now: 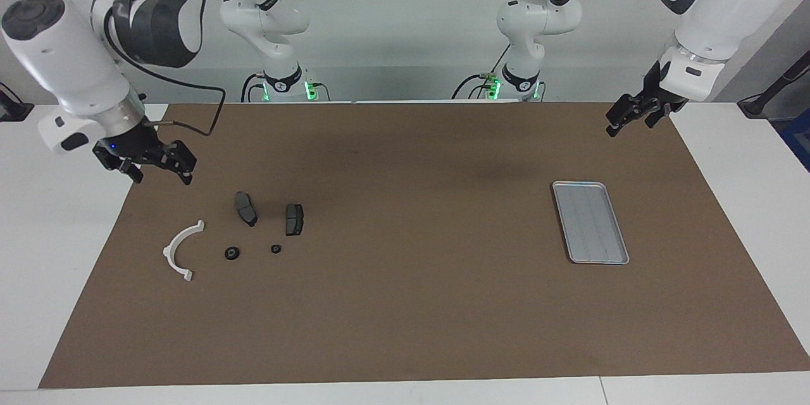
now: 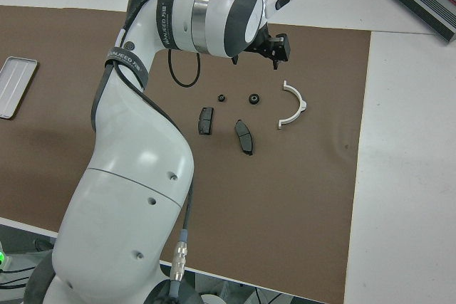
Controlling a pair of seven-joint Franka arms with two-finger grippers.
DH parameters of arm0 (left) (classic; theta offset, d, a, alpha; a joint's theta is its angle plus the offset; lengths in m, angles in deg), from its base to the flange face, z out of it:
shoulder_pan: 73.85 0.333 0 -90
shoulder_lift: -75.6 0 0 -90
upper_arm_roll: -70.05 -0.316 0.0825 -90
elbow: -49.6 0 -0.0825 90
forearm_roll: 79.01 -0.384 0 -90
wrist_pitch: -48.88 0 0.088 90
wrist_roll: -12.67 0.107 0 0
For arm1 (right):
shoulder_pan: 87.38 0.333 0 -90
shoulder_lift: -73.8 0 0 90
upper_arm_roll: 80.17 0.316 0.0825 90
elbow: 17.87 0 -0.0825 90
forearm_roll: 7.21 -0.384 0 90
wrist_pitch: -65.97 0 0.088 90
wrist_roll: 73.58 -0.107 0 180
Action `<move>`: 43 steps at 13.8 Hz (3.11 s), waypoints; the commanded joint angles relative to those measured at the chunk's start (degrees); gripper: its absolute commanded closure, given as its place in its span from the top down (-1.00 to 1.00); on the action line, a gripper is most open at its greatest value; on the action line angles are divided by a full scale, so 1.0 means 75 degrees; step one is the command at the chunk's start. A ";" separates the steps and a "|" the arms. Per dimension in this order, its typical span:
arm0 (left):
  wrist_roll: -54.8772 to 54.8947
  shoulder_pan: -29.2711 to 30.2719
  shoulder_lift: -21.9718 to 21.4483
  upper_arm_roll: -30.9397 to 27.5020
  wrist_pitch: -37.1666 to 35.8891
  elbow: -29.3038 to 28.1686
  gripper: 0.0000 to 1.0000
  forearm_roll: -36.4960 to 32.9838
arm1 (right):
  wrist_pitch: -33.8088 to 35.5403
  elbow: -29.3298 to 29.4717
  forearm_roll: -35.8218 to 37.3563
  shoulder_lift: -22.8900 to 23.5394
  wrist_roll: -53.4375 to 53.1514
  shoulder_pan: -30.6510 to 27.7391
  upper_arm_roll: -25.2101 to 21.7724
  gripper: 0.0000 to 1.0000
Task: Pick bearing gear from pile to tray
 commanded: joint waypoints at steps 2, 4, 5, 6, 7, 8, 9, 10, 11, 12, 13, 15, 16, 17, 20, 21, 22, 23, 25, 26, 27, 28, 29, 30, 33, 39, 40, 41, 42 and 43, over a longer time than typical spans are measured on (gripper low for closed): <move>0.0027 -0.0029 -0.0083 -0.0036 -0.0021 -0.0048 1.00 0.0135 | -0.0814 0.1306 -0.0131 0.1822 0.0183 -0.0050 0.0092 1.00; 0.0027 -0.0029 -0.0071 -0.0036 -0.0021 -0.0048 1.00 0.0135 | -0.1087 0.1294 -0.0178 0.2198 0.0183 -0.0003 0.0092 1.00; 0.0027 -0.0029 -0.0083 -0.0036 -0.0021 -0.0048 1.00 0.0135 | -0.1145 0.1271 -0.0166 0.2304 0.0171 -0.0003 0.0104 1.00; 0.0027 -0.0029 -0.0083 -0.0036 -0.0021 -0.0048 1.00 0.0135 | -0.1169 0.1212 -0.0131 0.2375 0.0183 -0.0003 0.0104 1.00; 0.0027 -0.0029 -0.0083 -0.0036 -0.0021 -0.0048 1.00 0.0135 | -0.1181 0.1154 -0.0131 0.2457 0.0206 0.0009 0.0104 0.99; 0.0027 -0.0029 -0.0083 -0.0036 -0.0021 -0.0048 1.00 0.0135 | -0.1251 0.0956 -0.0119 0.2469 0.0206 0.0020 0.0104 0.99; 0.0027 -0.0029 -0.0083 -0.0036 -0.0021 -0.0048 1.00 0.0135 | -0.1460 0.0757 -0.0131 0.2458 0.0206 0.0102 0.0104 0.99; 0.0027 -0.0029 -0.0083 -0.0036 -0.0021 -0.0048 1.00 0.0135 | -0.1485 0.0604 -0.0131 0.2446 0.0206 0.0160 0.0104 0.99; 0.0027 -0.0029 -0.0083 -0.0036 -0.0021 -0.0048 1.00 0.0135 | -0.1462 0.0475 -0.0131 0.2388 0.0206 0.0184 0.0104 0.98; 0.0027 -0.0029 -0.0071 -0.0036 -0.0021 -0.0048 1.00 0.0135 | -0.1532 0.0288 -0.0143 0.2341 0.0195 0.0196 0.0104 0.98; 0.0027 -0.0029 -0.0083 -0.0036 -0.0021 -0.0048 1.00 0.0135 | -0.1753 0.0147 -0.0189 0.2329 0.0160 0.0196 0.0115 0.98; 0.0027 -0.0029 -0.0083 -0.0036 -0.0021 -0.0048 1.00 0.0135 | -0.2117 -0.0112 -0.0201 0.2317 0.0113 0.0196 0.0115 0.97; 0.0027 -0.0029 -0.0083 -0.0036 -0.0021 -0.0048 1.00 0.0135 | -0.2211 -0.0159 -0.0213 0.2328 0.0113 0.0196 0.0115 0.97; 0.0027 -0.0029 -0.0083 -0.0036 -0.0021 -0.0048 1.00 0.0135 | -0.2351 -0.0275 -0.0213 0.2317 0.0113 0.0196 0.0115 0.96; 0.0027 -0.0029 -0.0083 -0.0036 -0.0021 -0.0048 1.00 0.0135 | -0.2564 -0.0557 -0.0213 0.2317 0.0113 0.0336 0.0139 0.94; 0.0027 -0.0029 -0.0083 -0.0036 -0.0021 -0.0048 1.00 0.0135 | -0.2564 -0.0662 -0.0213 0.2305 0.0113 0.0383 0.0139 0.94; 0.0027 -0.0029 -0.0083 -0.0036 -0.0021 -0.0048 1.00 0.0135 | -0.2564 -0.0698 -0.0225 0.2259 0.0113 0.0395 0.0139 0.94; 0.0027 -0.0029 -0.0083 -0.0036 -0.0021 -0.0048 1.00 0.0135 | -0.2529 -0.0756 -0.0213 0.2247 0.0113 0.0407 0.0139 0.94; 0.0027 -0.0029 -0.0083 -0.0036 -0.0021 -0.0048 1.00 0.0135 | -0.2564 -0.0920 -0.0225 0.2165 0.0159 0.0466 0.0139 0.94; 0.0027 -0.0029 -0.0071 -0.0036 -0.0021 -0.0048 1.00 0.0135 | -0.2564 -0.1002 -0.0213 0.2141 0.0206 0.0454 0.0139 0.94; 0.0027 -0.0029 -0.0083 -0.0036 -0.0021 -0.0048 1.00 0.0135 | -0.2587 -0.1131 -0.0213 0.2083 0.0276 0.0431 0.0139 0.94; 0.0027 -0.0029 -0.0083 -0.0036 -0.0021 -0.0048 1.00 0.0135 | -0.2587 -0.1236 -0.0213 0.2036 0.0369 0.0431 0.0139 0.94; 0.0027 -0.0029 -0.0083 -0.0036 -0.0021 -0.0048 1.00 0.0135 | -0.2576 -0.1307 -0.0213 0.2012 0.0498 0.0407 0.0139 0.94; 0.0027 -0.0029 -0.0083 -0.0036 -0.0021 -0.0048 1.00 0.0135 | -0.2576 -0.1377 -0.0225 0.1977 0.0592 0.0384 0.0139 0.94; 0.0027 -0.0029 -0.0071 -0.0036 -0.0021 -0.0048 1.00 0.0135 | -0.2576 -0.1542 -0.0225 0.1907 0.0675 0.0360 0.0139 0.94; 0.0027 -0.0029 -0.0083 -0.0036 -0.0021 -0.0048 1.00 0.0135 | -0.3313 -0.2174 -0.0225 0.1731 0.0652 0.0360 0.0139 0.89; 0.0027 -0.0029 -0.0083 -0.0036 -0.0021 -0.0048 1.00 0.0135 | -0.3314 -0.2186 -0.0225 0.1719 0.0652 0.0360 0.0139 0.88; 0.0027 -0.0029 -0.0083 -0.0036 -0.0021 -0.0048 1.00 0.0135 | -0.3325 -0.2198 -0.0225 0.1719 0.0652 0.0349 0.0139 0.88; 0.0027 -0.0029 -0.0071 -0.0036 -0.0021 -0.0048 1.00 0.0135 | -0.3326 -0.2198 -0.0225 0.1719 0.0640 0.0349 0.0139 0.85; 0.0027 -0.0029 -0.0083 -0.0036 -0.0021 -0.0048 1.00 0.0135 | -0.3326 -0.2233 -0.0225 0.1719 0.0628 0.0360 0.0139 0.77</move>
